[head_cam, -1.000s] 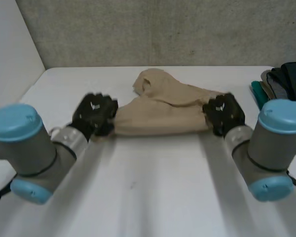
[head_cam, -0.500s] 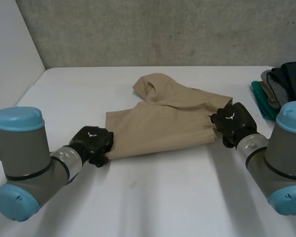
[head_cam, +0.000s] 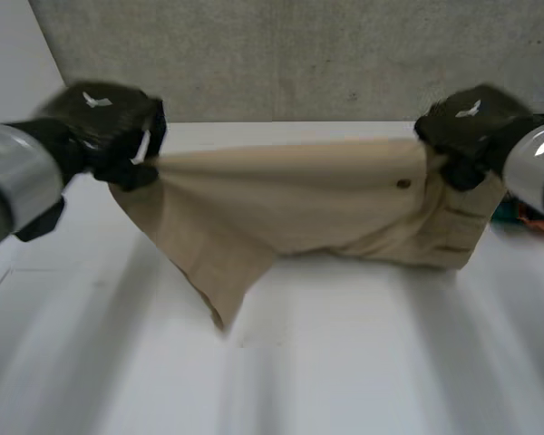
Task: Fold the laundry.
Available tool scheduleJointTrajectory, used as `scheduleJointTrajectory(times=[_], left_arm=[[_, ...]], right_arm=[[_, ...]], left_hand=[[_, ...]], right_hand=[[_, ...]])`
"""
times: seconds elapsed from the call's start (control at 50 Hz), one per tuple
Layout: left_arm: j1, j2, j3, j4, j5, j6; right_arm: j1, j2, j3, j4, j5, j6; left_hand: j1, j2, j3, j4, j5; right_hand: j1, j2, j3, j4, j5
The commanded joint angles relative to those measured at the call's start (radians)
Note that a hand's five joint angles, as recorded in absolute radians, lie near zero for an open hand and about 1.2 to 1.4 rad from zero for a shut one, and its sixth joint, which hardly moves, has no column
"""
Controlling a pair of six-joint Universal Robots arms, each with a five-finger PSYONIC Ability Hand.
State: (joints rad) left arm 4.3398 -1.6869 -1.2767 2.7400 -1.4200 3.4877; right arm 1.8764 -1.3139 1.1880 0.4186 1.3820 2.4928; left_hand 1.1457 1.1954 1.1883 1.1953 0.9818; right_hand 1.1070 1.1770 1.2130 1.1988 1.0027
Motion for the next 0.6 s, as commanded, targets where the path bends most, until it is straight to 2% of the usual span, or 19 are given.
scheduleJointTrajectory(times=[0.02, 0.08, 0.12, 0.14, 0.2, 0.22, 0.26, 0.28, 0.32, 0.36, 0.44, 0.5, 0.6], left_arm=[[-0.015, -0.387, 0.262, -0.074, -0.05, 0.111], [-0.011, -0.535, 0.509, -0.016, -0.051, 0.172], [-0.008, -0.56, 0.618, 0.047, -0.047, 0.18], [-0.005, -0.573, 0.713, 0.131, -0.048, 0.179], [0.004, -0.563, 0.81, 0.312, -0.065, 0.154], [0.014, -0.535, 0.827, 0.454, -0.086, 0.127], [0.024, -0.498, 0.815, 0.617, -0.112, 0.088], [0.037, -0.464, 0.791, 0.738, -0.123, 0.058], [0.05, -0.435, 0.758, 0.811, -0.123, 0.027], [0.066, -0.403, 0.716, 0.805, -0.079, -0.005], [0.067, -0.367, 0.607, 0.738, -0.027, -0.028], [0.072, -0.346, 0.513, 0.721, -0.027, -0.035], [0.107, -0.3, 0.224, 0.747, -0.054, -0.038]], right_arm=[[0.044, 0.306, -0.168, 0.057, 0.064, -0.077], [0.096, 0.431, -0.351, -0.039, 0.136, -0.081], [0.11, 0.464, -0.436, -0.125, 0.155, -0.078], [0.116, 0.481, -0.508, -0.243, 0.161, -0.075], [0.121, 0.487, -0.57, -0.475, 0.163, -0.063], [0.122, 0.478, -0.57, -0.65, 0.16, -0.045], [0.124, 0.461, -0.551, -0.827, 0.149, -0.019], [0.127, 0.435, -0.526, -0.983, 0.137, 0.007], [0.13, 0.418, -0.493, -1.095, 0.126, 0.032], [0.138, 0.406, -0.456, -1.144, 0.102, 0.061], [0.145, 0.417, -0.446, -1.112, 0.083, 0.084], [0.144, 0.432, -0.432, -1.074, 0.075, 0.087], [0.139, 0.473, -0.325, -0.996, 0.051, 0.084]], left_hand=[[0.251, 0.201, 0.208, 0.201, 0.24], [0.251, 0.201, 0.208, 0.201, 0.24], [0.251, 0.201, 0.208, 0.201, 0.24], [0.251, 0.201, 0.208, 0.201, 0.24], [0.251, 0.201, 0.208, 0.201, 0.24], [0.251, 0.201, 0.208, 0.201, 0.24], [0.251, 0.201, 0.208, 0.201, 0.24], [0.251, 0.201, 0.208, 0.201, 0.24], [0.251, 0.201, 0.208, 0.201, 0.24], [0.251, 0.201, 0.208, 0.201, 0.24], [0.251, 0.201, 0.208, 0.201, 0.24], [0.251, 0.201, 0.208, 0.201, 0.24], [0.251, 0.201, 0.208, 0.201, 0.24]], right_hand=[[0.289, 0.219, 0.183, 0.197, 0.219], [0.289, 0.219, 0.183, 0.197, 0.219], [0.289, 0.219, 0.183, 0.197, 0.219], [0.289, 0.219, 0.183, 0.197, 0.219], [0.289, 0.219, 0.183, 0.197, 0.219], [0.289, 0.219, 0.183, 0.197, 0.219], [0.289, 0.219, 0.183, 0.197, 0.219], [0.289, 0.219, 0.183, 0.197, 0.219], [0.289, 0.219, 0.183, 0.197, 0.219], [0.289, 0.219, 0.183, 0.197, 0.219], [0.289, 0.219, 0.183, 0.197, 0.219], [0.289, 0.219, 0.183, 0.197, 0.219], [0.289, 0.219, 0.183, 0.197, 0.219]])
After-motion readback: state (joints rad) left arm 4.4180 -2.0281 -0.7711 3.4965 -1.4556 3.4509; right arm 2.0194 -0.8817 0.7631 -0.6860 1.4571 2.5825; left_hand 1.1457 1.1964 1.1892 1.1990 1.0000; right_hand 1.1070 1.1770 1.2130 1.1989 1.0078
